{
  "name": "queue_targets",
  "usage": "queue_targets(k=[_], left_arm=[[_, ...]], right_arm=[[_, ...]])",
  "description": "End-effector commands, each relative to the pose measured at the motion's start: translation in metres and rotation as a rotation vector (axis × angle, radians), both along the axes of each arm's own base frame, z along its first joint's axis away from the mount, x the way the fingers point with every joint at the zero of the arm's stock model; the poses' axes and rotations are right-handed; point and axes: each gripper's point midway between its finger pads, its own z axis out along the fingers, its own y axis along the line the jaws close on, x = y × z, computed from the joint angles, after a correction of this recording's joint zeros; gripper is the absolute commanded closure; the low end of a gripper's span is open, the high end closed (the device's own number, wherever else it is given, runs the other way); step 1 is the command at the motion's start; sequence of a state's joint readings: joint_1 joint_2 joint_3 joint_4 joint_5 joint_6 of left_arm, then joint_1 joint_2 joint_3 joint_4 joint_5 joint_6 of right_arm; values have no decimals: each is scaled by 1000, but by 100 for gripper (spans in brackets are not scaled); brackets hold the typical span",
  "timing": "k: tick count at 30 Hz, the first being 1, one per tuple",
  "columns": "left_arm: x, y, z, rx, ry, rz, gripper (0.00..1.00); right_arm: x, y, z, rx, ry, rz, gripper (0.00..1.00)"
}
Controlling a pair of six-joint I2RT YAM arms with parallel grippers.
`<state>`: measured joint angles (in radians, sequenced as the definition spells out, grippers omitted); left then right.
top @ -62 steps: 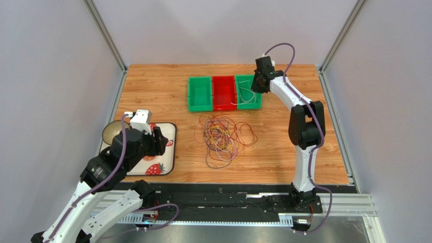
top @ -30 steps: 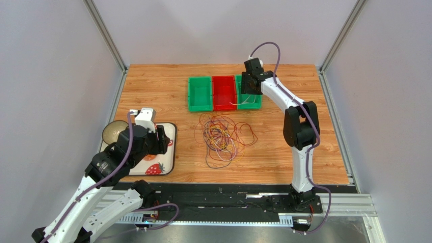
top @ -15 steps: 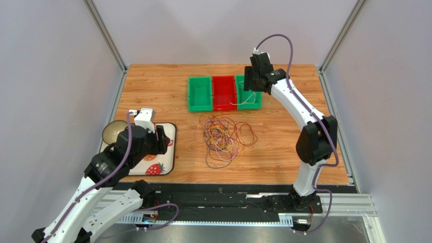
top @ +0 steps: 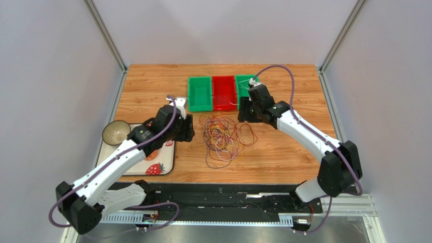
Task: Untangle the cables
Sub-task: Place the cable in the bin, then untie the cable.
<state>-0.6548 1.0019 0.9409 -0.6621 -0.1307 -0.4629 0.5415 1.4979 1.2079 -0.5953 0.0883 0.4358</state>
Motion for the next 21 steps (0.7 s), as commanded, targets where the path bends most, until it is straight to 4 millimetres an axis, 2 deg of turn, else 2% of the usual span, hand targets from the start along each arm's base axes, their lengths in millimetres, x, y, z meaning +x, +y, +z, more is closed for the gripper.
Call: queue_targets(k=[1, 2, 8, 10, 11, 12, 13, 14, 16, 17, 19, 21], left_arm=[[31, -42, 16, -98, -58, -64, 40], [34, -49, 16, -113, -52, -81, 40], [60, -92, 0, -154, -7, -142, 44], [65, -105, 4, -156, -12, -163, 44], [68, -110, -7, -133, 9, -171, 44], [68, -117, -10, -125, 16, -185, 45], [72, -122, -7, -126, 9, -188, 45], [75, -124, -20, -91, 34, -181, 45], [79, -131, -23, -72, 36, -184, 45], [80, -134, -34, -49, 57, -192, 45], [83, -143, -35, -43, 56, -208, 45], [87, -146, -46, -6, 68, -197, 45]], right_arm=[[-14, 16, 28, 172, -81, 15, 40], [-18, 14, 20, 166, -67, 12, 40], [-33, 17, 12, 205, -32, 42, 40], [-35, 16, 12, 210, -34, 47, 40], [-36, 16, 11, 208, -31, 46, 39], [-37, 16, 9, 209, -25, 46, 39], [-38, 15, 8, 206, -25, 46, 39], [-38, 15, 8, 207, -24, 47, 39], [-39, 15, 6, 205, -17, 50, 39], [-39, 15, 4, 198, -13, 58, 39], [-40, 14, 3, 192, -10, 56, 39], [-39, 13, 3, 188, -15, 54, 39]])
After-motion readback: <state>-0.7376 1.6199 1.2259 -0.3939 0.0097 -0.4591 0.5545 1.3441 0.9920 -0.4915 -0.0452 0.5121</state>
